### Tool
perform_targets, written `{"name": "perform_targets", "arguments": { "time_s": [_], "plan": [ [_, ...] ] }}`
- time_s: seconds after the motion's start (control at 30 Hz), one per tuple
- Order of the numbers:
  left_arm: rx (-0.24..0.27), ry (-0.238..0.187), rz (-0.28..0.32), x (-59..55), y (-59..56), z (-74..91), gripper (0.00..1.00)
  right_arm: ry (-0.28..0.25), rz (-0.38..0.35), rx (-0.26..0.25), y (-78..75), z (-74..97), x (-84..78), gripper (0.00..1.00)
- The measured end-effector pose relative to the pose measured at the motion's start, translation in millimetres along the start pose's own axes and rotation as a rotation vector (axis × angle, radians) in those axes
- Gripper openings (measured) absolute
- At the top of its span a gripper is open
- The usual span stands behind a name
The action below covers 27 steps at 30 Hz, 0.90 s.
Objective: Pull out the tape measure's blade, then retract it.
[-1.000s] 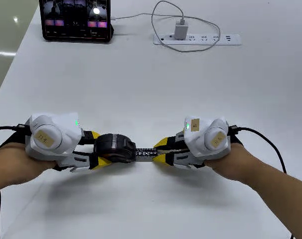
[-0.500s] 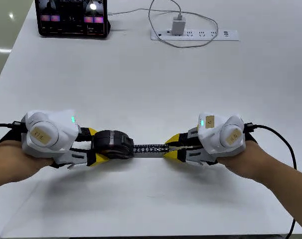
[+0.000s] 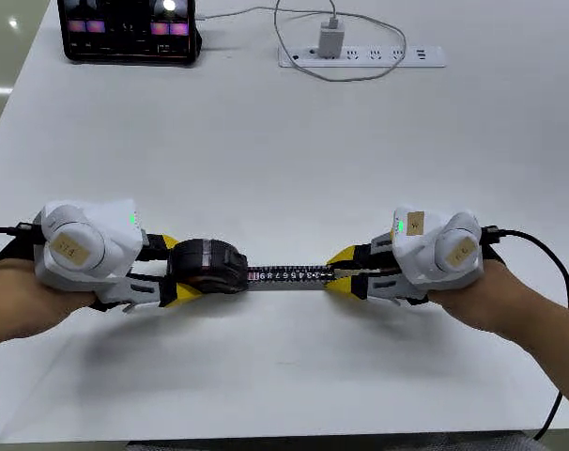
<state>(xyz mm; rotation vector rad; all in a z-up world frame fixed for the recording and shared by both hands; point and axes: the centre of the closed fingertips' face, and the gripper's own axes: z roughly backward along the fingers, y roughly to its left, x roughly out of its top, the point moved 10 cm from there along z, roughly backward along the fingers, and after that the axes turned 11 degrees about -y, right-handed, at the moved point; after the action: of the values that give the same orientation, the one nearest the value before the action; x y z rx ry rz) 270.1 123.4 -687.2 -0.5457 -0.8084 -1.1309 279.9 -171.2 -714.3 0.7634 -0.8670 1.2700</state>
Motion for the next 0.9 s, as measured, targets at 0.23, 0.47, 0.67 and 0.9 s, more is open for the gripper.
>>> {"name": "perform_targets", "arguments": {
  "time_s": [0.23,0.47,0.67,0.9],
  "plan": [
    [0.001,-0.001,0.001,-0.2,0.0,-0.4,0.26,0.007,-0.008,-0.015,0.0,10.0,-5.7,0.09],
    [-0.001,0.0,-0.001,0.2,0.1,-0.5,0.26,0.015,-0.011,-0.026,-0.7,18.9,-9.4,0.09],
    [-0.001,0.001,-0.002,0.7,0.0,-0.3,0.26,0.025,-0.01,-0.031,-1.5,27.8,-13.3,0.09],
    [-0.001,0.001,-0.001,0.7,-0.1,-0.2,0.26,0.037,-0.012,-0.042,-2.0,38.0,-16.3,0.09]
  ]
}}
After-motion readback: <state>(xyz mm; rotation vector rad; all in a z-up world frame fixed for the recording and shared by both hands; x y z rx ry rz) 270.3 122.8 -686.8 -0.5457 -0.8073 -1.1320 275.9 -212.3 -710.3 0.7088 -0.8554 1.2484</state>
